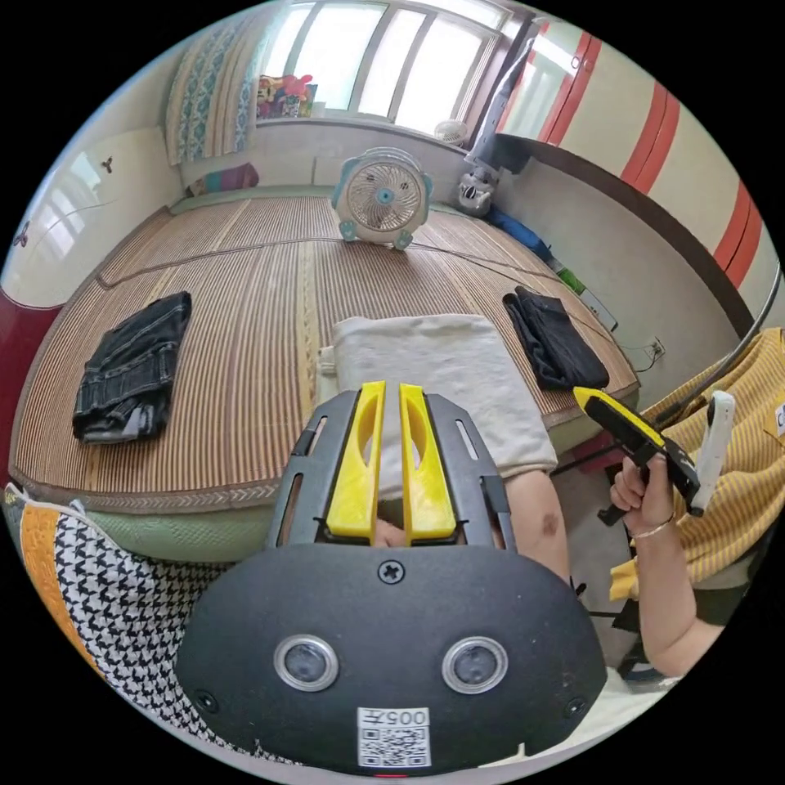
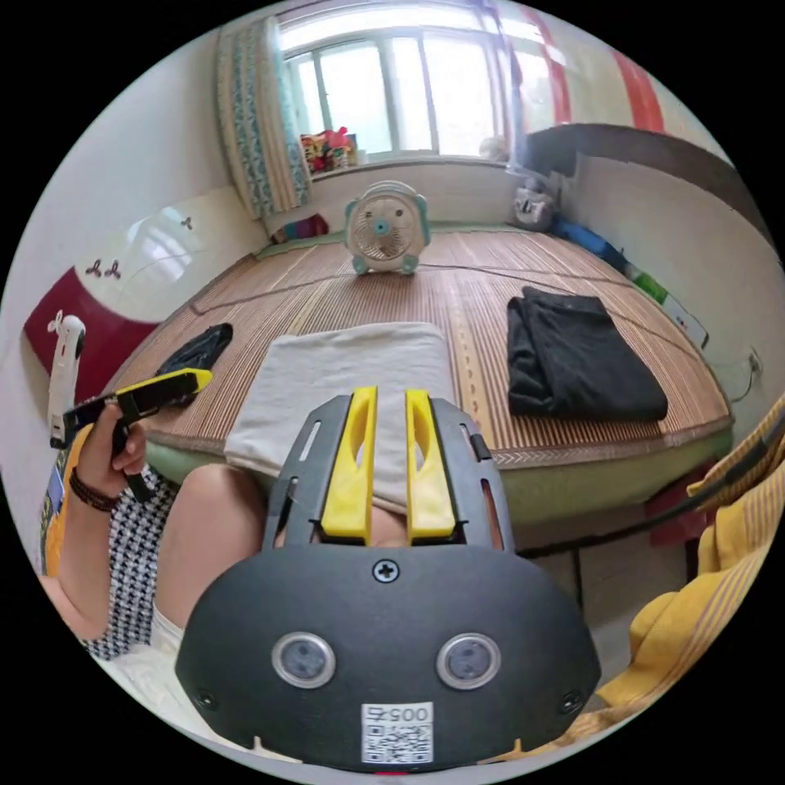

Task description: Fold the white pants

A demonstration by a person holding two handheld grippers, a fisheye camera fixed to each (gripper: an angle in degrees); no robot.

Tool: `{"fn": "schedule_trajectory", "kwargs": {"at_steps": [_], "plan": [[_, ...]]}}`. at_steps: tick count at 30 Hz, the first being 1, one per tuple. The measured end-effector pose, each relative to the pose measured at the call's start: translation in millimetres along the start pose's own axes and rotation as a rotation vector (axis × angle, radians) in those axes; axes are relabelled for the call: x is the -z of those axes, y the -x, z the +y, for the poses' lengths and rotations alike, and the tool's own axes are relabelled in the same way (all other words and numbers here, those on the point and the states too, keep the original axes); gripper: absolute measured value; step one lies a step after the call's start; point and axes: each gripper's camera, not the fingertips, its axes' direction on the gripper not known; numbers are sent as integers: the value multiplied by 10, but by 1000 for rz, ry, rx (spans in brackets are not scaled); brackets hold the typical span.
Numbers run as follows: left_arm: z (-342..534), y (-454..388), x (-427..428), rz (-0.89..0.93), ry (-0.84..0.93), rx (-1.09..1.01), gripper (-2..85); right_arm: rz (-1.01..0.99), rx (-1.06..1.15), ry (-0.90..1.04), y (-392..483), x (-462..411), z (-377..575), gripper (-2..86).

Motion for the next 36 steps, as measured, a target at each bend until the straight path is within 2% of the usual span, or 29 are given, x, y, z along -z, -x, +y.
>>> {"fn": "schedule_trajectory", "kwargs": {"at_steps": [10,15,20,23,26,30,36], "plan": [[-548,-487,-1164,-137,20,-54,52,37,-73,-2,-710,-342,-677,48],[-744,-342,-1491,-159,72,-17,46,12,-42,52,-767,-901,-1060,54],[-930,-78,-1781,-107,153,24,2,3,-17,164,-651,-1601,-1218,43],[-917,-46,-1958,-126,157,-8,-2,66,2,222,-598,-1955,-1151,33],[-868,-7,-2090,-116,137,-3,-4,37,-24,168,-717,-1950,-1101,16],[-914,18,-2205,-109,148,6,-4,-60,-132,214,-1049,-2060,-1174,-10],[-947,33,-2327,-108,136,0,-5,-9,-98,198,-999,-2089,-1211,-16]]}}
